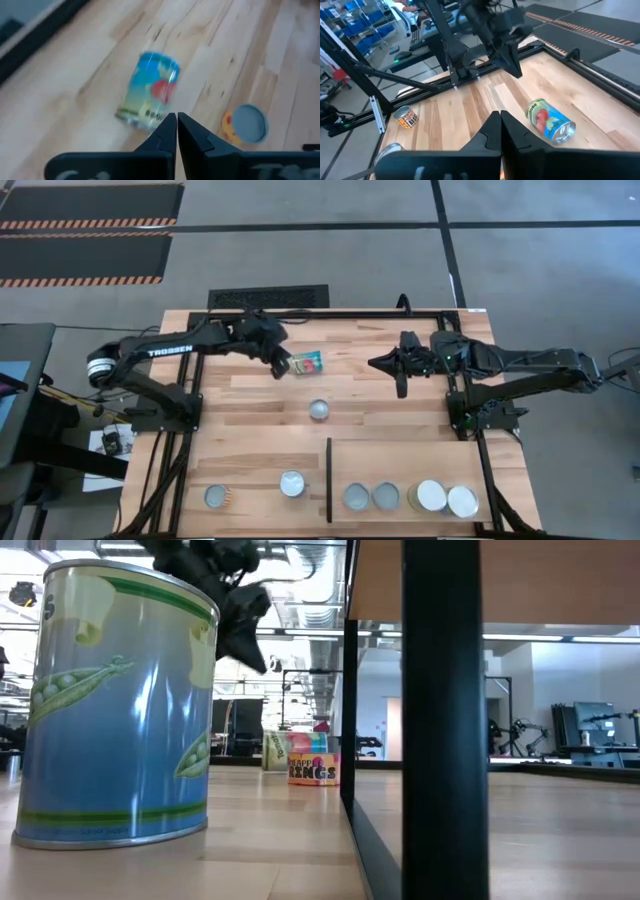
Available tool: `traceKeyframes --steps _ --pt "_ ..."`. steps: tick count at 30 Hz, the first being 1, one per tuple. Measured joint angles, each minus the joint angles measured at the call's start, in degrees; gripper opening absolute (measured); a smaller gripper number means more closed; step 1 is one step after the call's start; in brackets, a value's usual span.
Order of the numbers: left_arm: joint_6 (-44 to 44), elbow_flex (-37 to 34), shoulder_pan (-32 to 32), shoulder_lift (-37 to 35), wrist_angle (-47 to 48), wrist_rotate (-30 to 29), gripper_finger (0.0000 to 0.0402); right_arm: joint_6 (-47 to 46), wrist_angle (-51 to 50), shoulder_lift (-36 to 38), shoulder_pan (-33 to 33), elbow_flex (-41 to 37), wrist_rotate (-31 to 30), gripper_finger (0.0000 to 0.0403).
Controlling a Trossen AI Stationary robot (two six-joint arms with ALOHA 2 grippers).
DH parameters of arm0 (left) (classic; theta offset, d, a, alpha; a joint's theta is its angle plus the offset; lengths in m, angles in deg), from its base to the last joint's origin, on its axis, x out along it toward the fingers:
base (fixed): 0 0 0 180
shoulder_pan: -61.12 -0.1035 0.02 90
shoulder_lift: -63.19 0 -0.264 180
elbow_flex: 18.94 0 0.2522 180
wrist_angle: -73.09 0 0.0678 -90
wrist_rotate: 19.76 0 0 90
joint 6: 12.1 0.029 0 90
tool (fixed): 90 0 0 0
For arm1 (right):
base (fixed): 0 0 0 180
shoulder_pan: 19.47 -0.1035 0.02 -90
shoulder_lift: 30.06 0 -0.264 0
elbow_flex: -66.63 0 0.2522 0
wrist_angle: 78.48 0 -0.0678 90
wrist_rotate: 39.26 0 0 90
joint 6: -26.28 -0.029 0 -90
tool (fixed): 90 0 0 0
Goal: Pick and place cans onto a shelf
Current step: Put the canned tomatoes on the shelf
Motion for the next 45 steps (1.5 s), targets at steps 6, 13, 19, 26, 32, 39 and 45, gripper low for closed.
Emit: traceKeyframes --steps 6,13,19,26,32,39,45 --pt "-0.6 -5.6 -2.3 -1.2 -0.1 3.5 0.0049 -0.1 -0.1 -1.7 0.1 0.0 0.0 0.0010" --pt "-3.8 -9.7 -2.1 -0.8 -5.5 7.0 0.0138 -0.2 0.0 -4.8 0.1 0.0 -0.1 0.0010" --pt "-8.9 -14.2 -2.2 -0.9 -14.6 9.2 0.0178 -1.7 0.2 -6.1 0.0 0.0 -0.1 0.0010" --pt "-12.8 -15.8 -1.6 -0.9 -20.8 11.0 0.0181 -1.7 0.2 -6.1 0.0 0.0 -0.1 0.0010" --pt "-14.0 -16.0 -1.0 -0.8 -22.4 9.0 0.0181 -1.7 0.2 -6.1 0.1 0.0 0.0 0.0010" --pt "-21.7 -25.6 -0.6 -0.7 -38.6 8.9 0.0181 -1.6 0.1 -6.1 0.1 0.0 0.0 0.0011" --pt "-29.0 -30.0 -0.2 -0.8 -52.9 8.7 0.0181 -1.6 0.1 -6.1 0.1 0.0 0.0 0.0011"
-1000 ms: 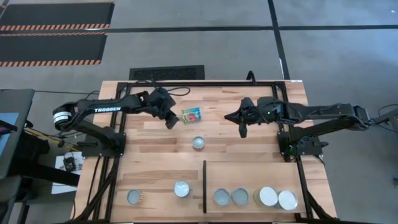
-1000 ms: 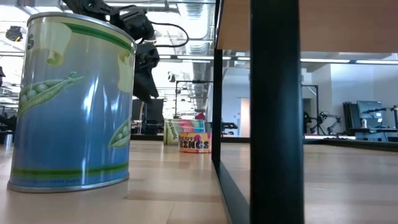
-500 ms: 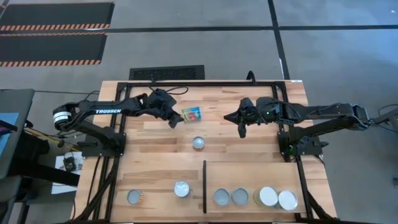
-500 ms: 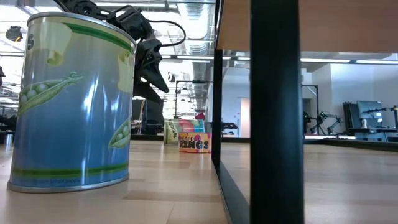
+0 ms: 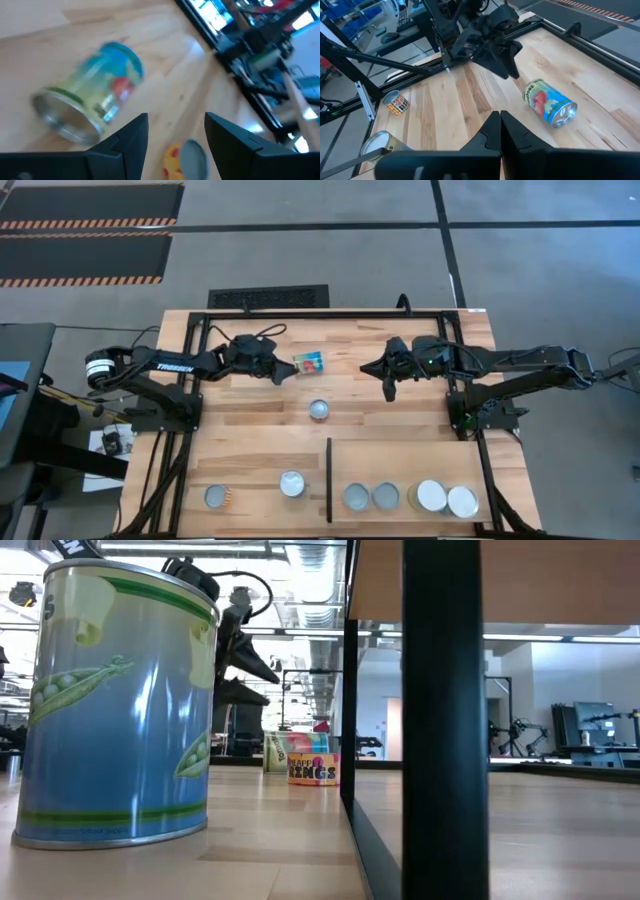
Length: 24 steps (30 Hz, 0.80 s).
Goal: Pick and place cans onto a shelf
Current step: Put the canned tomatoes on the shelf
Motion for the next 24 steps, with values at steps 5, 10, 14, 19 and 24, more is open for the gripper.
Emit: traceKeyframes --steps 5,10,14,19,24 --pt "-0.4 0.0 0.0 0.0 0.3 -4.7 0.0181 0.4 0.0 0.0 0.0 0.0 0.0 0.0011" --pt "-2.3 0.0 0.0 0.0 5.0 -6.3 0.0181 0.5 0.0 0.0 0.0 0.0 0.0 0.0011" --pt "-3.2 0.0 0.1 0.0 12.1 -9.3 0.0181 0.6 0.0 0.0 0.0 0.0 0.0 0.0011" --pt "-1.3 0.0 0.1 2.3 8.7 -10.3 0.0181 0.7 0.0 0.0 0.0 0.0 0.0 0.0011" --pt "-0.2 0.0 0.1 9.3 0.4 -7.5 0.0181 0.7 -0.1 0.0 0.0 0.0 -0.1 0.0011"
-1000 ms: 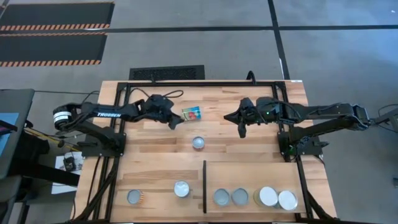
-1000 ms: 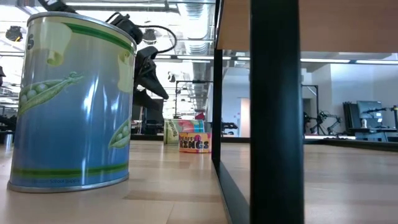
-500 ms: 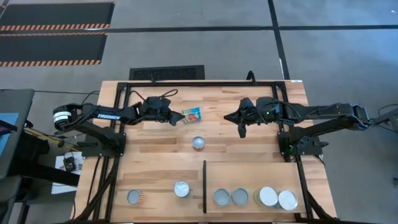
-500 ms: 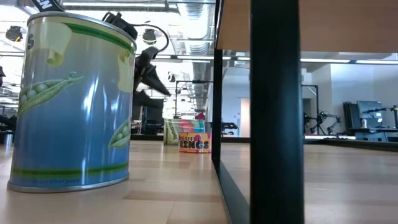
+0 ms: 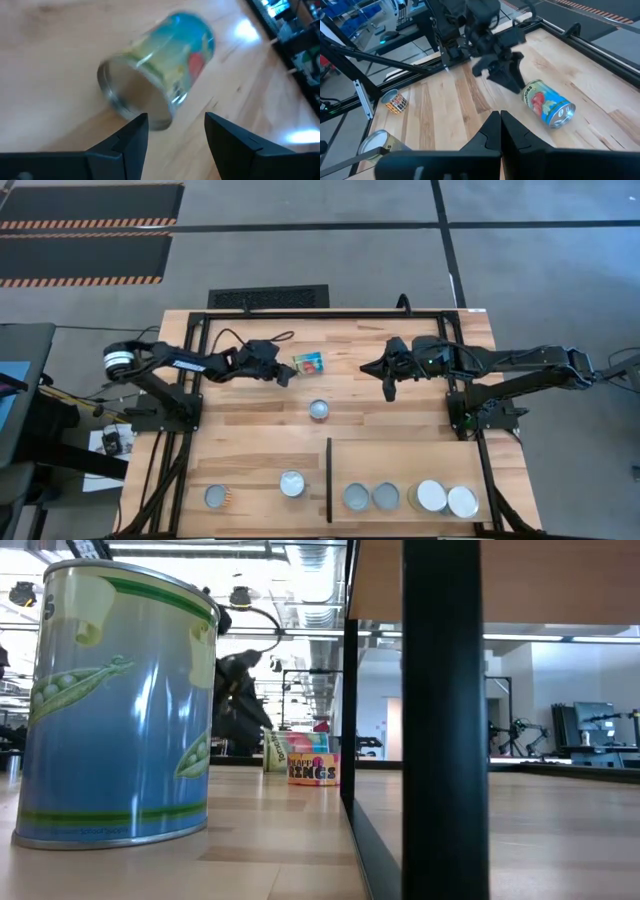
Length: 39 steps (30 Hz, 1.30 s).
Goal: Pick and place cans onto a shelf
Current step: Put the canned tomatoes on the shelf
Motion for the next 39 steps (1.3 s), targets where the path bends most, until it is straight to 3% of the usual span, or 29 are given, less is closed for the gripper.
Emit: traceKeyframes --steps 10,23,34,39 --pt "-0.6 0.0 0.0 7.8 -13.3 -2.0 0.0167 -1.0 0.0 0.0 0.0 0.0 -0.1 0.0011" --pt "8.2 0.0 0.0 7.8 -13.1 -5.0 0.0007 -1.8 0.0 0.0 0.0 0.0 -1.5 0.0011" --pt "11.2 2.8 -0.1 6.0 -11.8 -6.1 0.0000 -2.8 0.0 0.0 0.0 0.0 -1.5 0.0011" --pt "16.3 7.5 -1.0 0.9 -0.7 -4.2 0.0000 -2.8 0.1 0.0 0.0 0.0 -1.5 0.0011"
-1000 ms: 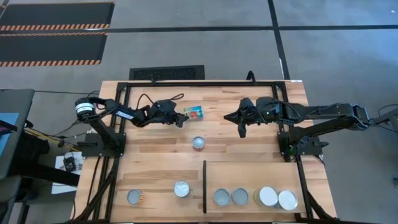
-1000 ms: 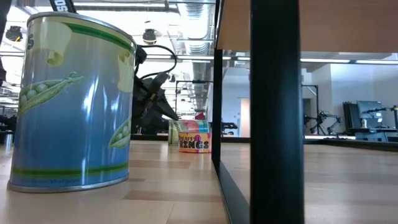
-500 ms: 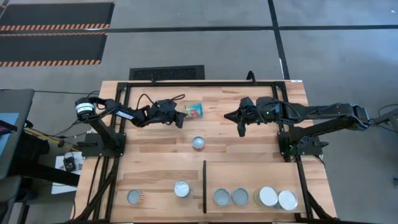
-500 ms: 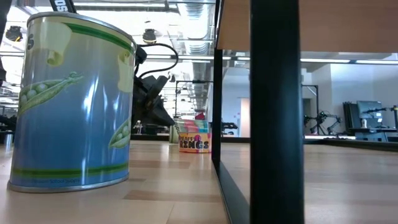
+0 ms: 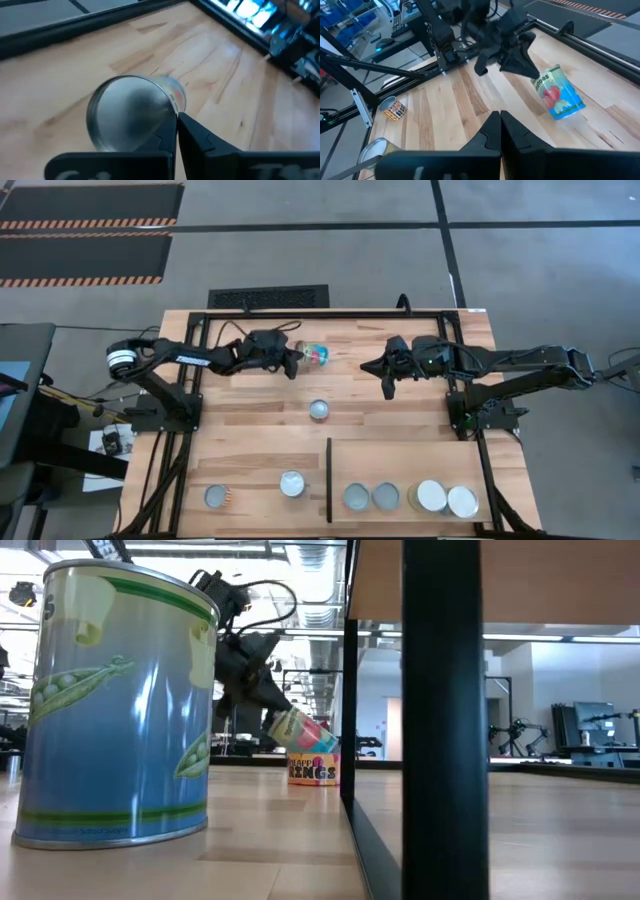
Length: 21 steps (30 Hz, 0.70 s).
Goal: Pick and place cans onto a shelf
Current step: Put the canned tomatoes on the shelf
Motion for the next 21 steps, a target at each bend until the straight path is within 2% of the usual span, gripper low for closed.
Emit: traceKeyframes --steps 4,9,13,21 --pt "7.2 6.9 -0.7 -3.7 17.2 0.3 0.0000 0.0 0.0 0.0 0.0 0.0 0.0 0.0011" --pt "16.6 16.4 -0.4 -3.7 35.2 -2.7 0.0000 0.8 0.0 0.0 0.0 0.0 0.0 0.0011" --pt "20.7 20.2 0.4 -2.5 41.1 -5.2 0.0000 1.7 0.0 0.0 0.1 0.0 0.0 0.0011" --pt "22.7 20.3 1.0 0.7 44.7 -5.8 0.0000 2.5 0.2 0.0 0.3 0.0 -0.1 0.0011"
